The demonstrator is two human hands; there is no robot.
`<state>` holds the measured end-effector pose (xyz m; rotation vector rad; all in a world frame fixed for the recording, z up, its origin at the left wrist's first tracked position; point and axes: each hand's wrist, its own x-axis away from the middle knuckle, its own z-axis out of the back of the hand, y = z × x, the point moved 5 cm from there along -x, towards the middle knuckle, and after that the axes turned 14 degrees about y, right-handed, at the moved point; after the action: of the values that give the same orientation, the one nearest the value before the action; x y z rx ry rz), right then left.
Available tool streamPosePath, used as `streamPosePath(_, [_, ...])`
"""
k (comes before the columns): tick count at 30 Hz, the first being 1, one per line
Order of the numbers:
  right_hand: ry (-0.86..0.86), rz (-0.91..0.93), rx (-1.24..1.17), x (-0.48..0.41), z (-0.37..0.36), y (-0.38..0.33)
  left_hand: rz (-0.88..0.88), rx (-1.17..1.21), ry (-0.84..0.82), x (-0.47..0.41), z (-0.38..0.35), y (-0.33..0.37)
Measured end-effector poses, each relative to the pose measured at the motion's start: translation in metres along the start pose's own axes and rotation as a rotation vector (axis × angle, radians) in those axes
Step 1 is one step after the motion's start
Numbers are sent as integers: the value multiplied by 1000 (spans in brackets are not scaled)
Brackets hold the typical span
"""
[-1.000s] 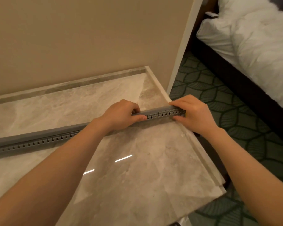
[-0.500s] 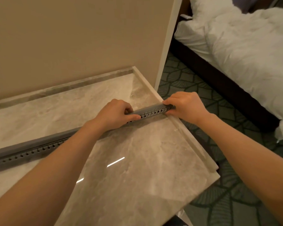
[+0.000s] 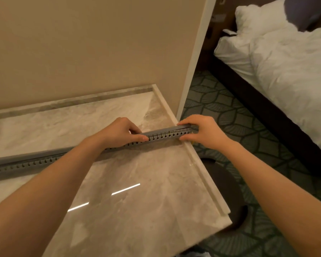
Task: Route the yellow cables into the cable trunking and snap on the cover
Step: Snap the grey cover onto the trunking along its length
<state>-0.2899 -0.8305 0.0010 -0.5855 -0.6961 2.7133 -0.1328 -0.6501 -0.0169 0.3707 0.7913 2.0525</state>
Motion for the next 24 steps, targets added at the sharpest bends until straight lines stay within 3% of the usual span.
streamPosePath(4, [86,-375,-503,20,-13,29,45,31,-19,-1,0,-3])
streamPosePath(8, [43,-493,-762,24,-27,38,59,47,-28,-3,0,-4])
streamPosePath(19, [-37,-499,-841,12,-24,40,35,13,-17,1,1,0])
streamPosePath(22, [-59,-524,-883,9,-25,39,-41,-150,-35,4,-1,5])
streamPosePath(24, [-70,-532,-891,8,-25,39,-150,-398,16,7,-5,13])
